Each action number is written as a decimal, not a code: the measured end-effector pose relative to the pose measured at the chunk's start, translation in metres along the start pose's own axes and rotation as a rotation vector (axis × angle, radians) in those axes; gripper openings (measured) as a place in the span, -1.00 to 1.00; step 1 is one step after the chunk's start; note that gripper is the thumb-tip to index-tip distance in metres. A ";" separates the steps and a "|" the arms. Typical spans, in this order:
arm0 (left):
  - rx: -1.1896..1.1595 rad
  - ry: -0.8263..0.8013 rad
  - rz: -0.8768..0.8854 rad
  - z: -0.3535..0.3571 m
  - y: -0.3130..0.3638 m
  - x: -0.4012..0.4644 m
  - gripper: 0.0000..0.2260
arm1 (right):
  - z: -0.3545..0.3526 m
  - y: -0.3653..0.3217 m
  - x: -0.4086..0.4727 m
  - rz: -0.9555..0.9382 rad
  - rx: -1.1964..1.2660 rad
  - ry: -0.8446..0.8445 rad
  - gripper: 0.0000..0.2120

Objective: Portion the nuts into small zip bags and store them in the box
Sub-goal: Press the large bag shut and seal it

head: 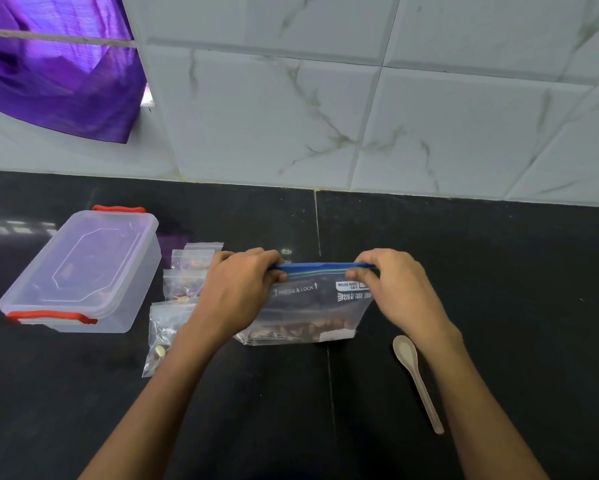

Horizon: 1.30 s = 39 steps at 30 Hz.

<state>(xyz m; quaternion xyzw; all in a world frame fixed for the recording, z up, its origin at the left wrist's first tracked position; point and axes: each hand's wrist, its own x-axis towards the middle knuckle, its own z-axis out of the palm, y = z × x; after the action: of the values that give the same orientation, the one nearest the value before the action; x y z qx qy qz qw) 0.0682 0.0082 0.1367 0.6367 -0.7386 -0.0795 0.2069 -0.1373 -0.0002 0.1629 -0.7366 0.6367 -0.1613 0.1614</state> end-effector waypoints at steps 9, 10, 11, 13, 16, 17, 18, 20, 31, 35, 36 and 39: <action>0.164 -0.131 0.085 0.004 -0.002 -0.010 -0.68 | 0.012 0.019 -0.006 0.083 0.101 -0.114 -0.92; 0.159 -0.126 0.092 0.005 -0.002 -0.011 -0.67 | 0.009 0.021 -0.007 0.081 0.139 -0.125 -0.93; 0.147 -0.121 0.093 0.005 -0.002 -0.011 -0.67 | 0.005 0.022 -0.009 0.080 0.180 -0.121 -0.92; 0.106 -0.104 0.086 0.006 -0.002 -0.011 -0.67 | 0.001 0.025 -0.009 0.090 0.225 -0.077 -0.97; 0.094 -0.070 0.110 0.008 -0.004 -0.012 -0.67 | 0.005 0.026 -0.010 0.106 0.196 -0.027 -0.91; 0.109 -0.074 0.107 0.009 -0.005 -0.012 -0.66 | 0.008 0.026 -0.011 0.106 0.186 -0.030 -0.91; 0.129 -0.084 0.098 0.011 -0.005 -0.012 -0.65 | 0.009 0.025 -0.011 0.107 0.180 -0.041 -0.91; 0.165 -0.107 0.091 0.014 -0.007 -0.012 -0.63 | 0.010 0.026 -0.011 0.112 0.185 -0.091 -0.91; 0.019 -0.087 0.165 0.011 -0.009 -0.015 -0.80 | 0.010 0.011 -0.017 -0.033 -0.103 0.017 -0.70; 0.049 -0.034 0.246 0.012 -0.009 -0.015 -0.72 | 0.020 -0.010 -0.019 -0.171 -0.132 0.005 -0.89; 0.041 -0.001 0.252 0.012 -0.009 -0.016 -0.69 | 0.023 -0.013 -0.019 -0.174 -0.133 0.034 -0.90; 0.017 0.055 0.190 0.008 -0.009 -0.019 -0.56 | 0.027 -0.015 -0.017 -0.129 -0.136 0.139 -0.88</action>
<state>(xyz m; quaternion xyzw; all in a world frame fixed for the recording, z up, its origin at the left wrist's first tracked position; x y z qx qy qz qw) 0.0754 0.0238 0.1218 0.5673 -0.7904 -0.0358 0.2284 -0.1146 0.0194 0.1443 -0.7723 0.6070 -0.1786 0.0559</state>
